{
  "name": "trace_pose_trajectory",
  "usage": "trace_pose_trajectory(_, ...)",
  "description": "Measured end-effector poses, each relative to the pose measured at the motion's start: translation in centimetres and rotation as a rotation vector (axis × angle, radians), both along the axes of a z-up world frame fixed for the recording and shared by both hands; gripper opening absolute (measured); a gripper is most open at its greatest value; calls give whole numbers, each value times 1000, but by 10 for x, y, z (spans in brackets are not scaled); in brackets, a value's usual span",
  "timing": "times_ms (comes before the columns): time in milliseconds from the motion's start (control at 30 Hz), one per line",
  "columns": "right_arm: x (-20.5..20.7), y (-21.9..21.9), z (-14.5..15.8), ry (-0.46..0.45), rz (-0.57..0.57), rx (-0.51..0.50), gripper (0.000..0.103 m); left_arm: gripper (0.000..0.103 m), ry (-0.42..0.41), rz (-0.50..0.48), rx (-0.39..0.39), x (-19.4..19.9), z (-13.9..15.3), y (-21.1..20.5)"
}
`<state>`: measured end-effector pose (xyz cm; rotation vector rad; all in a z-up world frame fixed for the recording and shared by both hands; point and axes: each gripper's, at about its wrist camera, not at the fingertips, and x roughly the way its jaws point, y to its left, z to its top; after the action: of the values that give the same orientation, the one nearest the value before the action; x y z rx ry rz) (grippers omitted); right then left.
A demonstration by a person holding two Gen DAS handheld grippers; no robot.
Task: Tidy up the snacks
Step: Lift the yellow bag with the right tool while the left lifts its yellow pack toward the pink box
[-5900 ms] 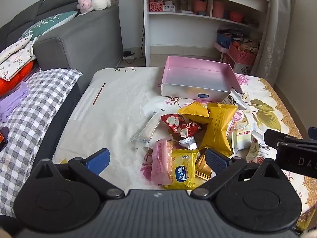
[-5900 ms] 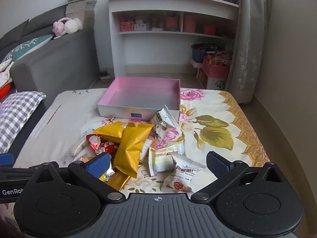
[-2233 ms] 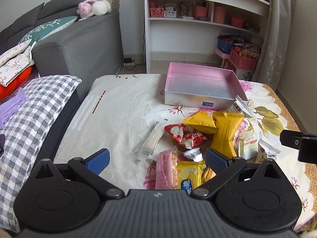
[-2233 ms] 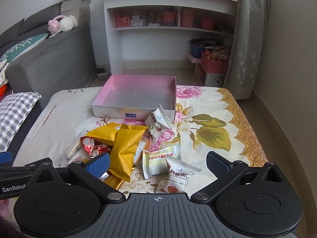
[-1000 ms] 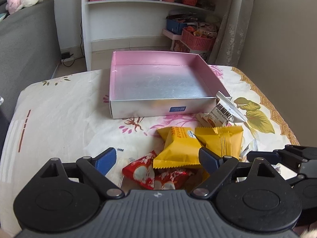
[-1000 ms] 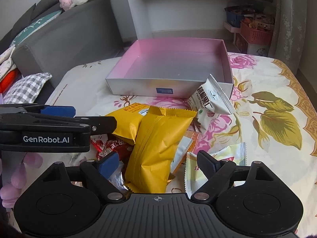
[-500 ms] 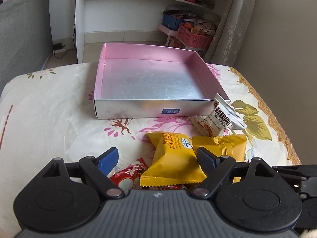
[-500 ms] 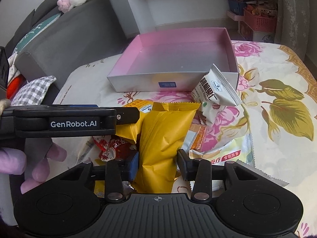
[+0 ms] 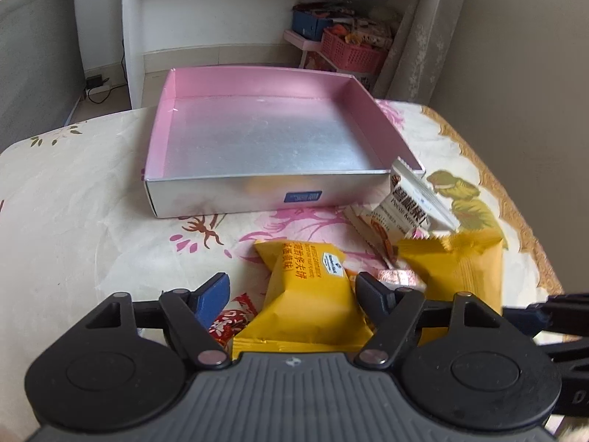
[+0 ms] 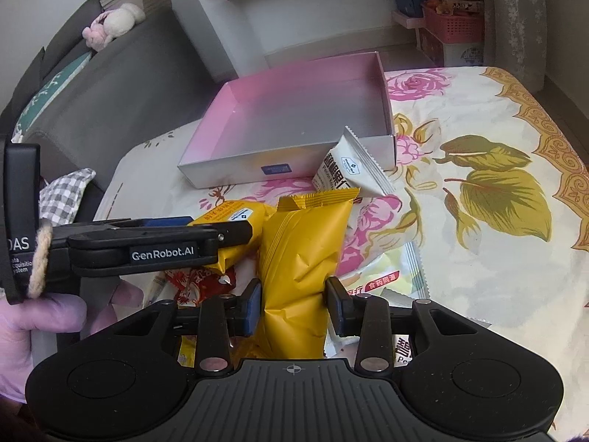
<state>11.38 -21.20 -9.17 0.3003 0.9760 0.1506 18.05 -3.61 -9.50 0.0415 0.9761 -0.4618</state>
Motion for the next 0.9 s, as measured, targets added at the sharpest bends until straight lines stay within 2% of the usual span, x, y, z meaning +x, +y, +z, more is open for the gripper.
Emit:
trace_pose_trajectory(167, 1, -8, 0, 6, -21, 9, 36, 61, 17, -26, 80, -1, -9, -10)
trace_pose_trajectory(200, 1, -9, 0, 9, -24, 11, 36, 57, 16, -27, 87, -2, -9, -10)
trace_pose_trajectory(267, 1, -10, 0, 12, -28, 14, 36, 55, 15, -22, 98, -3, -8, -9)
trace_pose_trajectory(467, 1, -11, 4, 1, -36, 22, 36, 46, 23, 10, 82, -4, -2, -2)
trace_pose_trajectory(900, 6, -24, 25, -49, -103, 89, 36, 44, -13, 73, 27, -6, 19, 11)
